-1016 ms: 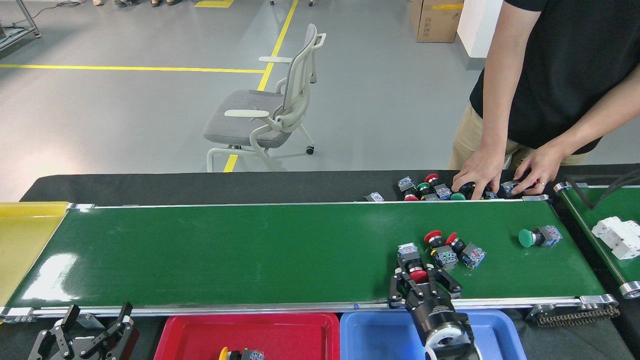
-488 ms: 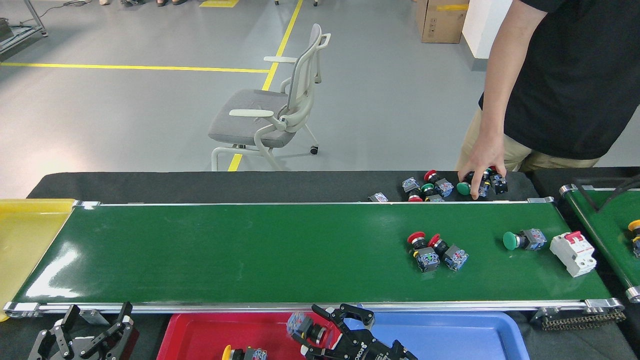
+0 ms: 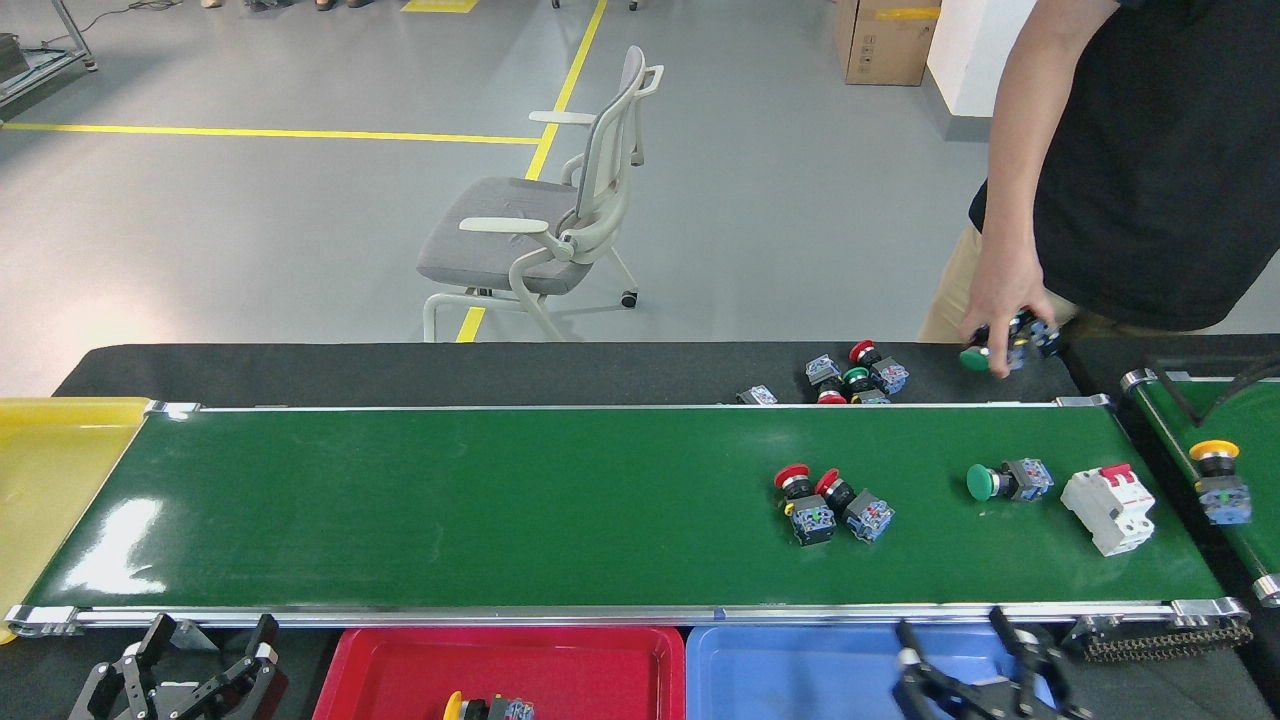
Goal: Pick switch part from conveyor to tray
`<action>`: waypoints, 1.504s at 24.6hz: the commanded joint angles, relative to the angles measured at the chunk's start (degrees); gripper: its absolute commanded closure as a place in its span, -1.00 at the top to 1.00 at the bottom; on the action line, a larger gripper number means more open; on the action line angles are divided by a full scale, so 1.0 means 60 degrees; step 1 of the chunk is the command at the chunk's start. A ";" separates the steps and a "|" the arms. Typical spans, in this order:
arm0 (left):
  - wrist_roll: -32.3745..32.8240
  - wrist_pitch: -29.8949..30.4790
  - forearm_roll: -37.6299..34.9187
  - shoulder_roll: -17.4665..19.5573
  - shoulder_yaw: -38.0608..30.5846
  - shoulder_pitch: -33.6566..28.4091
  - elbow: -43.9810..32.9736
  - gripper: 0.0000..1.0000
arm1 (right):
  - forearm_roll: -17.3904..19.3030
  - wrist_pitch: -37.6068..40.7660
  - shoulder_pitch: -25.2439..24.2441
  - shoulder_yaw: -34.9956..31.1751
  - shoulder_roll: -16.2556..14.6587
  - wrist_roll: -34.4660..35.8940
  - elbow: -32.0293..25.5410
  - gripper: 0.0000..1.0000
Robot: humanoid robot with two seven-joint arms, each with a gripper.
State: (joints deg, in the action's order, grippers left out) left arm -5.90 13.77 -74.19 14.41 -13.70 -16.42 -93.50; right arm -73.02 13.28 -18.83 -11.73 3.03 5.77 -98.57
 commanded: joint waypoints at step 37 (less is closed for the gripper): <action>-0.0027 -0.0274 -0.0027 0.0103 -0.0046 0.0320 0.0013 1.00 | -0.1761 -0.1861 0.6112 0.5353 0.0754 -0.2104 0.4827 0.97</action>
State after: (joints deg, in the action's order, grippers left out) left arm -5.89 12.15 -74.27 14.42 -13.57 -15.07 -93.04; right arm -83.62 2.49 16.43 20.19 6.78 -6.88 -70.32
